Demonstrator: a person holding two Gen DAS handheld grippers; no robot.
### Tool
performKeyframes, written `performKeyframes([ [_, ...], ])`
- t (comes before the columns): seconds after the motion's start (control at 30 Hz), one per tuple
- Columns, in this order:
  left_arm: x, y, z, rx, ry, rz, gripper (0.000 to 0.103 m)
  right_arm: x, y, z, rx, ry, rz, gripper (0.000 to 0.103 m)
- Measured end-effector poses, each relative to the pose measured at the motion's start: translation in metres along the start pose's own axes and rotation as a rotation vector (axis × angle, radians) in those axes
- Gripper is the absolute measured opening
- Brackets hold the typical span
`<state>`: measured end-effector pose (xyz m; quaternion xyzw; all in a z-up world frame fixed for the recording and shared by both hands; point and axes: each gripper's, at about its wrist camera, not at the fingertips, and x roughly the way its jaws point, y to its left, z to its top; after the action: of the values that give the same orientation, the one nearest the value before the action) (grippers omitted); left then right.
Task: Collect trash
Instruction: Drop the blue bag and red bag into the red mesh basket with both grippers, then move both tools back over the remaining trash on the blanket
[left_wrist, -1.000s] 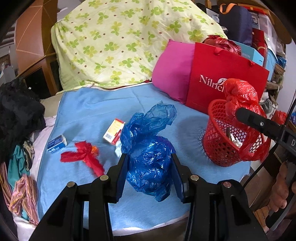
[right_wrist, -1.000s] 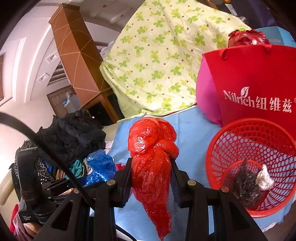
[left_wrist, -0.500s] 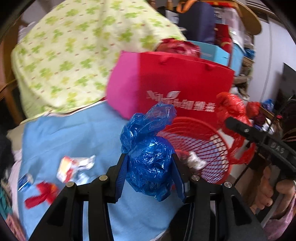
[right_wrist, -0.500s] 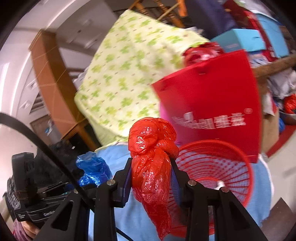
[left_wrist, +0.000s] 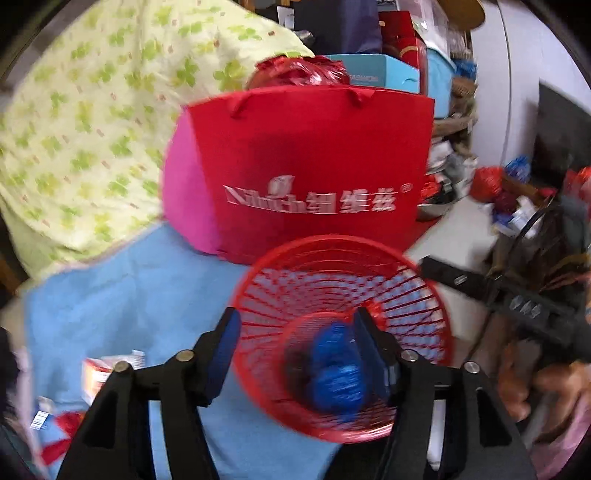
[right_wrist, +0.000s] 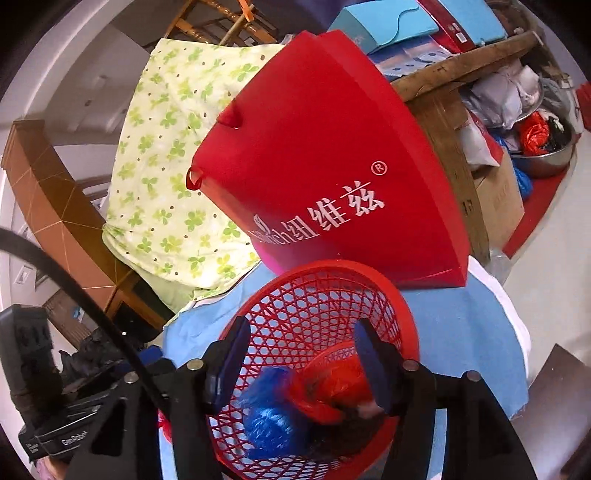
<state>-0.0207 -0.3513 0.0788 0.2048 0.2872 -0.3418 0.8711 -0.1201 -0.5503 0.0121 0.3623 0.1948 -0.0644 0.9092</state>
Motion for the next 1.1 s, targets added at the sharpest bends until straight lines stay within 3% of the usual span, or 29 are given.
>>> performKeyframes([
  [0.2, -0.041, 0.02, -0.015, 0.015, -0.045, 0.145, 0.07, -0.016, 0.022, -0.005, -0.049, -0.028, 0.013, 0.063],
  [0.5, -0.107, 0.075, -0.043, -0.057, -0.095, 0.323, 0.073, -0.028, 0.117, -0.02, -0.208, -0.023, 0.127, 0.063],
  [0.77, -0.145, 0.112, -0.069, -0.134, -0.119, 0.403, 0.074, -0.026, 0.185, -0.042, -0.33, 0.021, 0.177, 0.063],
  [1.1, -0.168, 0.142, -0.094, -0.195, -0.134, 0.443, 0.074, -0.017, 0.234, -0.066, -0.411, 0.067, 0.204, 0.063],
])
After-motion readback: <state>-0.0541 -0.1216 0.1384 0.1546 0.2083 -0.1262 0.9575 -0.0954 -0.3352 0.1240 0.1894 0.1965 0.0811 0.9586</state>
